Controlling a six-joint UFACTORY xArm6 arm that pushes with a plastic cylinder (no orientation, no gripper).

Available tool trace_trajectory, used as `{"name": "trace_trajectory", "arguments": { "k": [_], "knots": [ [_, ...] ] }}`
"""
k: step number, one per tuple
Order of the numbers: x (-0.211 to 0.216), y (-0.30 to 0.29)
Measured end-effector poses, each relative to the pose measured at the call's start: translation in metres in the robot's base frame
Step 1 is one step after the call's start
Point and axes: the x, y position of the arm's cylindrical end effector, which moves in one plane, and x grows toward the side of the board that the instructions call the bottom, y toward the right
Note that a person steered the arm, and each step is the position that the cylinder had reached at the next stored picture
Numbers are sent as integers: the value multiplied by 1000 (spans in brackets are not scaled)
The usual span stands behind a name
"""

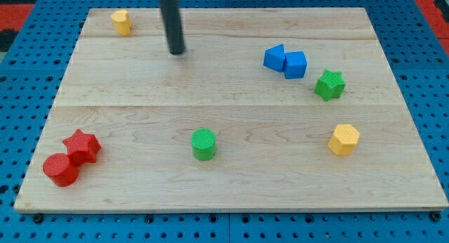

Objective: Move the yellow hexagon down to the green star

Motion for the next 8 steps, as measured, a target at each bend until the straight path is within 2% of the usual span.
{"name": "trace_trajectory", "arguments": {
  "k": [2,3,4,6,7,8],
  "knots": [
    [100,110],
    [128,113],
    [133,116],
    [211,163],
    [245,221],
    [249,293]
  ]
}}
